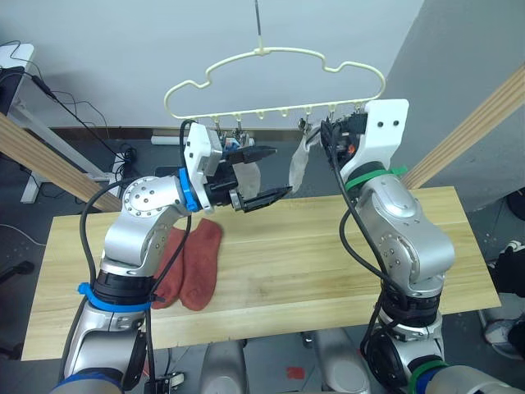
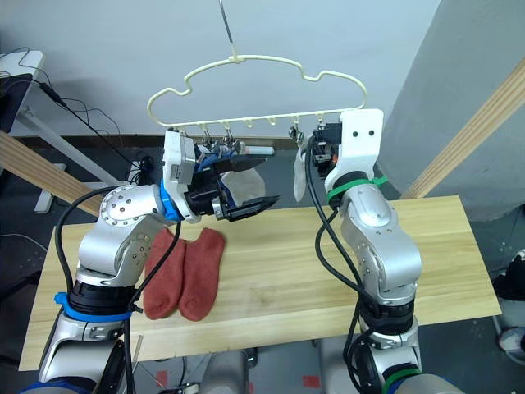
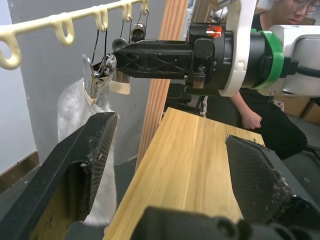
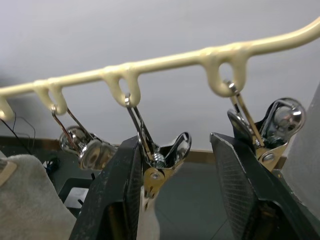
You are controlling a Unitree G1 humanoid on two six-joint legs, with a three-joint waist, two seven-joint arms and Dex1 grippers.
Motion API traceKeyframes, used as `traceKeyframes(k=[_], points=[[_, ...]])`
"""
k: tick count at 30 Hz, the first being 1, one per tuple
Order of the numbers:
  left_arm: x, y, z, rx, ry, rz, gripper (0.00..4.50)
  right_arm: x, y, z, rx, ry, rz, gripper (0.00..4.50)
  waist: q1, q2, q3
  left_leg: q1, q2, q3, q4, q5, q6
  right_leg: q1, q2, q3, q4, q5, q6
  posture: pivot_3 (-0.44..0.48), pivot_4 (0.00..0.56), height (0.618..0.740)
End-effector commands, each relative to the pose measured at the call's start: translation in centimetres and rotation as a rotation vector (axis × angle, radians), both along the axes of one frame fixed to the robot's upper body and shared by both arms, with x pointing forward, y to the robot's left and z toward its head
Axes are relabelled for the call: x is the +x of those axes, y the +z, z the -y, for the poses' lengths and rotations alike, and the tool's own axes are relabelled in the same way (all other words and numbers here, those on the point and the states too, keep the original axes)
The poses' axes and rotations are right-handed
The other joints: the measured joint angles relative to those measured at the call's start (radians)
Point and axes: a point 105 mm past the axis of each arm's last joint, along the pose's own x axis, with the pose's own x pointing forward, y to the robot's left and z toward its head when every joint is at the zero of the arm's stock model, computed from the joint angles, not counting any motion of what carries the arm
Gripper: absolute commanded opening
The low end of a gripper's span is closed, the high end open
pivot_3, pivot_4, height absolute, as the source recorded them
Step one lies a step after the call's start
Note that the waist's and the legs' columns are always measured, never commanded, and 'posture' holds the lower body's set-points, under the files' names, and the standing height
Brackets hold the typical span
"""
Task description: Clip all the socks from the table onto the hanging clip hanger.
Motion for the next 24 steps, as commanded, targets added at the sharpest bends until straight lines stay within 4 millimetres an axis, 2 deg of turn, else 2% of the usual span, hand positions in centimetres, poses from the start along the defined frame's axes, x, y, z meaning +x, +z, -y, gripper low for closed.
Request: traceKeyframes(k=[1, 15, 24], points=[[-0.3, 0.7, 0.3, -0.004, -0.016, 0.044, 3.92, -0.9, 1.4, 0.2, 0.034, 0.001, 0.054, 2.19, 0.000, 0.000, 0.000, 0.000, 0.000, 0.000, 0.000, 0.000, 0.000, 0.000, 0.000, 0.000, 0.000, 0.000, 0.000, -0.126, 0.324, 0.740], [-0.2, 0.6, 0.6, 0.000, -0.020, 0.039, 3.92, -1.5, 1.8, -1.0, 0.140, 0.086, 0.024, 2.19, -0.001, 0.000, -0.001, 0.000, 0.000, 0.000, 0.000, 0.000, 0.000, 0.000, 0.000, 0.000, 0.001, 0.000, 0.000, -0.137, 0.321, 0.740], [-0.2, 0.5, 0.7, 0.000, -0.025, 0.037, 3.92, -1.5, 1.8, -0.9, 0.165, 0.085, 0.013, 2.19, -0.002, 0.000, -0.001, 0.000, 0.000, -0.001, 0.000, 0.000, 0.000, 0.000, 0.000, -0.001, 0.001, 0.000, 0.000, -0.142, 0.320, 0.740]])
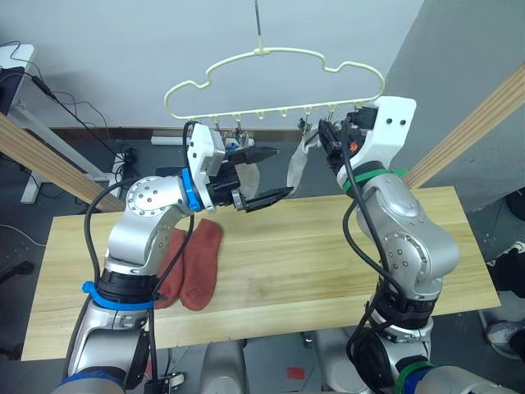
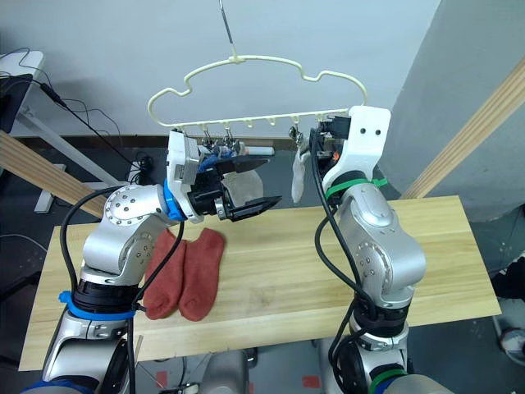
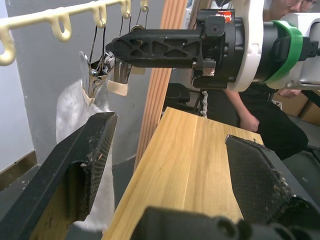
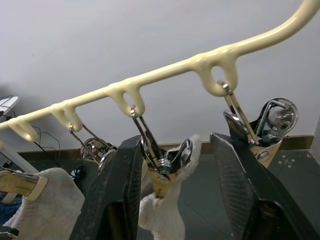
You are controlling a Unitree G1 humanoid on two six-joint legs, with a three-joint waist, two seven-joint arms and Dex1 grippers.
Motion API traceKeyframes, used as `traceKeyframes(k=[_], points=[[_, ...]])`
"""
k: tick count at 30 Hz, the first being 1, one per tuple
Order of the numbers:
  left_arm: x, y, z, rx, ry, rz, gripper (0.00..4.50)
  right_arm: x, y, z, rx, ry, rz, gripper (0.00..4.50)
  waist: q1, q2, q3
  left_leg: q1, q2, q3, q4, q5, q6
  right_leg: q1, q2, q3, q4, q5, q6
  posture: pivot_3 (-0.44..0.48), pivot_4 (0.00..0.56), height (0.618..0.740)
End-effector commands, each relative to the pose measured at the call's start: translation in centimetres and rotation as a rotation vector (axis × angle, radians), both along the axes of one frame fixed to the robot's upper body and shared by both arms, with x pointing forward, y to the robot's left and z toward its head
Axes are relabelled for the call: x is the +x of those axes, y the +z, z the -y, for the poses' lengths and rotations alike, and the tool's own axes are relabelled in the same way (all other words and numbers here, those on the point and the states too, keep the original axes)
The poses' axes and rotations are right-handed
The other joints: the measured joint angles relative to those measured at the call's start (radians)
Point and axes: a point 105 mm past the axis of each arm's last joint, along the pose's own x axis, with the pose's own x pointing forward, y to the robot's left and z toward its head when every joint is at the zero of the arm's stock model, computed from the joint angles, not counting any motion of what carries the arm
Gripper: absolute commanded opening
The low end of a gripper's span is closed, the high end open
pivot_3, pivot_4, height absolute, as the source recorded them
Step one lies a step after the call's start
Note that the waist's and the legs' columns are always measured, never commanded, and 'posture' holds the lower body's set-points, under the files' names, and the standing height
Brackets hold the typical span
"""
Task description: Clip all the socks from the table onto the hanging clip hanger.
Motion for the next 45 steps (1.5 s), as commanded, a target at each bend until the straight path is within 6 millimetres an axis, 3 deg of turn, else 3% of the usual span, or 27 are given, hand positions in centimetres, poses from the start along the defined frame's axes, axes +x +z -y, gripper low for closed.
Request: traceKeyframes(k=[1, 17, 20, 24, 25, 42, 45], points=[[-0.5, 0.7, 0.6, 0.000, -0.030, 0.048, 3.92, -1.0, 1.9, 0.0, 0.022, 0.011, 0.080, 2.19, 0.000, 0.000, 0.000, 0.000, 0.000, 0.000, 0.000, 0.000, 0.000, 0.000, 0.000, 0.000, 0.000, 0.000, 0.000, -0.142, 0.320, 0.740], [-0.5, 0.6, 0.7, 0.003, -0.030, 0.045, 3.92, -1.1, 1.8, -0.3, 0.023, 0.028, 0.077, 2.19, -0.002, 0.000, -0.001, 0.000, 0.000, 0.000, 0.000, 0.000, 0.000, 0.000, 0.000, 0.000, 0.001, 0.000, 0.000, -0.144, 0.316, 0.740], [-0.5, 0.6, 0.7, 0.003, -0.029, 0.044, 3.92, -1.1, 1.8, -0.3, 0.024, 0.032, 0.077, 1.58, -0.002, 0.000, -0.001, 0.000, 0.000, 0.000, 0.000, 0.000, 0.000, 0.000, 0.000, 0.000, 0.001, 0.000, 0.000, -0.144, 0.316, 0.740], [-0.5, 0.4, 0.7, 0.003, -0.027, 0.042, 3.92, -1.1, 1.9, -0.3, 0.022, 0.035, 0.080, 0.26, -0.002, 0.000, -0.001, 0.000, 0.000, 0.000, 0.000, 0.000, 0.000, 0.000, 0.000, 0.000, 0.001, 0.000, 0.000, -0.144, 0.316, 0.740], [-0.5, 0.4, 0.7, 0.002, -0.026, 0.042, 3.92, -1.1, 1.9, -0.4, 0.021, 0.036, 0.082, 0.20, -0.002, 0.000, -0.001, 0.000, 0.000, 0.000, 0.000, 0.000, 0.000, 0.000, 0.000, 0.000, 0.001, 0.000, 0.000, -0.144, 0.316, 0.740], [-0.7, -0.9, 0.2, 0.010, 0.019, 0.020, 3.92, -1.2, 1.9, -0.4, -0.020, 0.044, 0.100, 0.20, -0.002, 0.000, -0.001, 0.000, 0.000, 0.000, 0.001, 0.000, 0.000, 0.000, 0.000, 0.000, 0.003, 0.000, 0.000, -0.142, 0.318, 0.740], [-0.6, -1.0, 0.3, 0.010, 0.017, 0.020, 3.92, -1.1, 1.6, -0.3, -0.036, 0.032, 0.091, 1.16, -0.002, 0.000, -0.001, 0.000, 0.000, 0.000, 0.001, 0.001, 0.000, 0.000, 0.000, 0.000, 0.003, 0.000, 0.000, -0.145, 0.319, 0.740]])
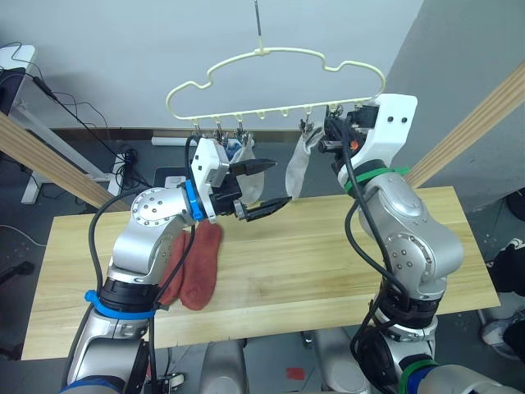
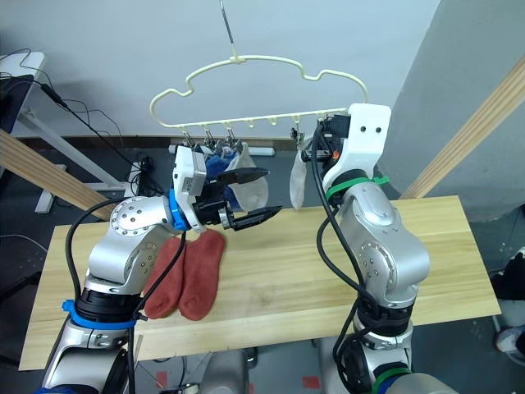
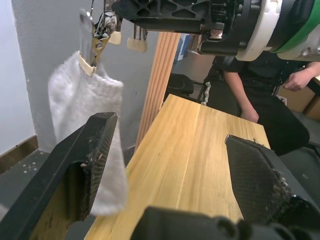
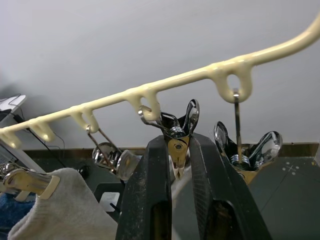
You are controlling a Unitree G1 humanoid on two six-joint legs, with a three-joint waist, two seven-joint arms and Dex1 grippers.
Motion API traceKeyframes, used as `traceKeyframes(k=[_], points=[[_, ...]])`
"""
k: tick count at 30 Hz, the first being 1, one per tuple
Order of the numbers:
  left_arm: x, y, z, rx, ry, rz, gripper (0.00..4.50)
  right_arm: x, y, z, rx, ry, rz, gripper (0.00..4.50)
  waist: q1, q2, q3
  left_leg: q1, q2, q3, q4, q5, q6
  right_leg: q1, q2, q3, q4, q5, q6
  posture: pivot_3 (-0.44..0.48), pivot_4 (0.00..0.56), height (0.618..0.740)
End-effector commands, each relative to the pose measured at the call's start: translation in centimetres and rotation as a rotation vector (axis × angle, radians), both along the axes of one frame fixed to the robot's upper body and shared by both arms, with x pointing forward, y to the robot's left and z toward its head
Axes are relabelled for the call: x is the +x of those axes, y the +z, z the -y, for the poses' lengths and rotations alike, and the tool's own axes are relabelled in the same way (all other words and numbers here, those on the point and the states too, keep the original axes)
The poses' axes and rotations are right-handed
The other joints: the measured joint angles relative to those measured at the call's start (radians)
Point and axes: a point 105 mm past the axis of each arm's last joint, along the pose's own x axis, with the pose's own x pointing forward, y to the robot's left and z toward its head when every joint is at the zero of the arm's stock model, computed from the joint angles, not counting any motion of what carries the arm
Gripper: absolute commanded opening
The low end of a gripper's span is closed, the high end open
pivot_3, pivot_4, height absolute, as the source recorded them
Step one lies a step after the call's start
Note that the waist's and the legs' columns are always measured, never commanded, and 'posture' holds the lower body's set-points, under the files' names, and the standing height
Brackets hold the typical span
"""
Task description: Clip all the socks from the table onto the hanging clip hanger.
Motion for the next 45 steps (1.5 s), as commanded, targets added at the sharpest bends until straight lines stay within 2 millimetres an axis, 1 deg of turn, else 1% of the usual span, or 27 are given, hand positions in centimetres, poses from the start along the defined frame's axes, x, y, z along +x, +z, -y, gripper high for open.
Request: traceKeyframes(k=[1, 2, 17, 26, 45], points=[[-0.6, 0.8, 0.4, -0.006, -0.019, 0.054, 3.92, -0.8, 1.2, 0.0, -0.005, 0.001, 0.064, 1.46, 0.000, 0.000, 0.000, 0.000, 0.000, 0.000, 0.000, 0.000, 0.000, 0.000, 0.000, 0.000, 0.000, 0.000, 0.000, -0.145, 0.319, 0.740], [-0.6, 0.8, 0.4, -0.006, -0.020, 0.054, 3.92, -0.8, 1.1, 0.0, -0.007, -0.001, 0.063, 1.80, 0.000, 0.000, 0.000, 0.000, 0.000, 0.000, 0.000, 0.000, 0.000, 0.000, 0.000, 0.000, 0.000, 0.000, 0.000, -0.145, 0.319, 0.740], [-0.5, 0.8, 0.5, -0.001, -0.024, 0.056, 3.92, -0.3, 0.7, 0.5, 0.003, -0.036, 0.048, 1.80, 0.000, 0.000, 0.000, 0.000, 0.000, 0.000, 0.000, 0.001, 0.000, 0.000, 0.000, 0.000, 0.002, 0.000, 0.000, -0.145, 0.319, 0.740], [-0.4, 0.8, 0.6, 0.002, -0.028, 0.056, 3.92, -0.1, 0.4, 0.3, 0.045, -0.041, 0.023, 1.80, 0.000, 0.000, 0.000, 0.000, 0.000, 0.000, 0.000, 0.001, 0.000, 0.000, 0.000, -0.001, 0.002, 0.000, 0.000, -0.147, 0.316, 0.740], [-0.4, 0.8, 0.7, 0.006, -0.031, 0.064, 3.92, 0.2, 0.8, -0.6, 0.086, -0.030, 0.058, 1.80, 0.000, 0.000, 0.000, 0.000, 0.000, 0.000, 0.000, 0.001, 0.000, 0.000, 0.000, -0.001, 0.003, 0.000, 0.000, -0.145, 0.309, 0.740]])
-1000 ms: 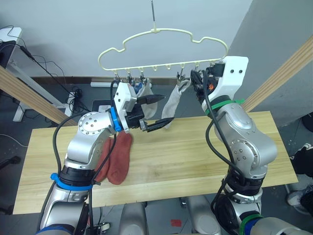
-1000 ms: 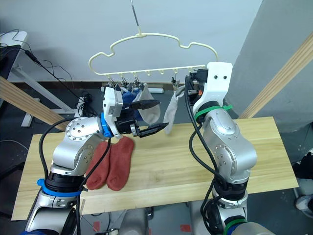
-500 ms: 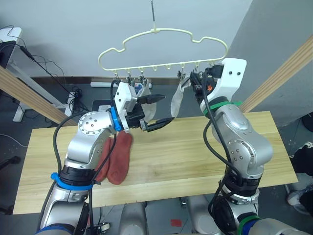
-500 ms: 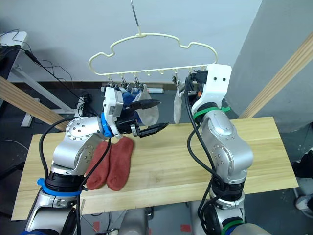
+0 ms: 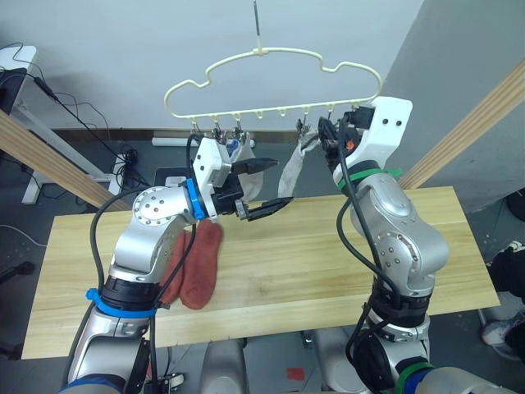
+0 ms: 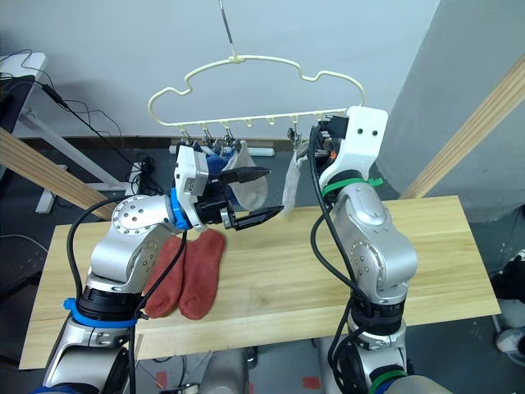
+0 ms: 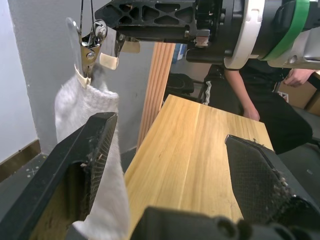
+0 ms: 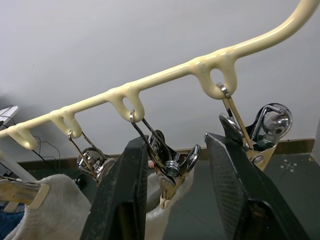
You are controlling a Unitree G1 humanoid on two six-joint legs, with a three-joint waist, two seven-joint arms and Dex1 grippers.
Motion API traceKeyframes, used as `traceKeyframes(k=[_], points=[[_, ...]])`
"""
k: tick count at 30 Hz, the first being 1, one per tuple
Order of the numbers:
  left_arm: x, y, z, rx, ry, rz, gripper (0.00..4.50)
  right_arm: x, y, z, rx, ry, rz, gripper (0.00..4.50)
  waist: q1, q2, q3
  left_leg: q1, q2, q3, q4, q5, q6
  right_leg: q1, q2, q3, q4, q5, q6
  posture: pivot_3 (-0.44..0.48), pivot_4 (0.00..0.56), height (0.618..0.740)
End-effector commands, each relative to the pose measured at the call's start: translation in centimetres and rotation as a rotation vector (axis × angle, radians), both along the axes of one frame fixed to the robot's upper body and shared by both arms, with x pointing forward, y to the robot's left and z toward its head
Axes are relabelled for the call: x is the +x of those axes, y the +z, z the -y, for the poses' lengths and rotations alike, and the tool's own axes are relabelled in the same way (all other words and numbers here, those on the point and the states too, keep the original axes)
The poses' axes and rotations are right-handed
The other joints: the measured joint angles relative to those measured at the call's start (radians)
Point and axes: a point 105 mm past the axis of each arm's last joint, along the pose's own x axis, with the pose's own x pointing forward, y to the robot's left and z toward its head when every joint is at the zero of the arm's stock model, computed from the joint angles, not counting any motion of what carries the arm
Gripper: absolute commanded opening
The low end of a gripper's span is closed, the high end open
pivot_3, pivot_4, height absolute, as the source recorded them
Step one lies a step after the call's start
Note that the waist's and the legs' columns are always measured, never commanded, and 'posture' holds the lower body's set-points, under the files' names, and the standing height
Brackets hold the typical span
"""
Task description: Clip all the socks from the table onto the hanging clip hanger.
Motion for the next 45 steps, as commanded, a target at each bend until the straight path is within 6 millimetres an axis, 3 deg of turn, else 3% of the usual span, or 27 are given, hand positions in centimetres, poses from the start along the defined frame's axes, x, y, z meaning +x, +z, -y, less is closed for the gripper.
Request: traceKeyframes(k=[1, 12, 21, 45], points=[[-0.4, 0.7, 0.5, -0.007, -0.025, 0.040, 3.92, -0.6, 1.0, -0.4, 0.018, 0.006, 0.049, 1.80, 0.000, 0.000, 0.000, 0.000, 0.000, 0.000, 0.000, 0.000, 0.000, 0.000, 0.000, 0.000, 0.000, 0.000, 0.000, -0.146, 0.309, 0.740], [-0.4, 0.7, 0.5, -0.006, -0.027, 0.041, 3.92, -0.7, 0.6, 0.1, 0.027, -0.060, 0.019, 1.80, 0.000, 0.000, -0.001, 0.000, 0.000, 0.000, 0.000, 0.000, 0.000, 0.000, 0.000, 0.000, 0.000, 0.000, 0.000, -0.149, 0.305, 0.740], [-0.3, 0.7, 0.6, -0.008, -0.031, 0.044, 3.92, -1.0, 1.1, -0.8, 0.035, -0.009, 0.046, 1.80, -0.001, 0.000, -0.001, 0.000, 0.000, 0.000, 0.000, 0.001, 0.000, 0.000, 0.000, 0.000, 0.001, 0.000, 0.000, -0.151, 0.305, 0.740], [-0.3, 0.7, 0.7, -0.010, -0.029, 0.044, 3.92, -1.0, 1.1, -0.9, 0.042, 0.000, 0.050, 1.80, -0.001, 0.000, -0.002, 0.000, 0.000, 0.000, 0.000, 0.001, 0.000, 0.000, 0.000, 0.000, 0.001, 0.000, 0.000, -0.152, 0.307, 0.740]])
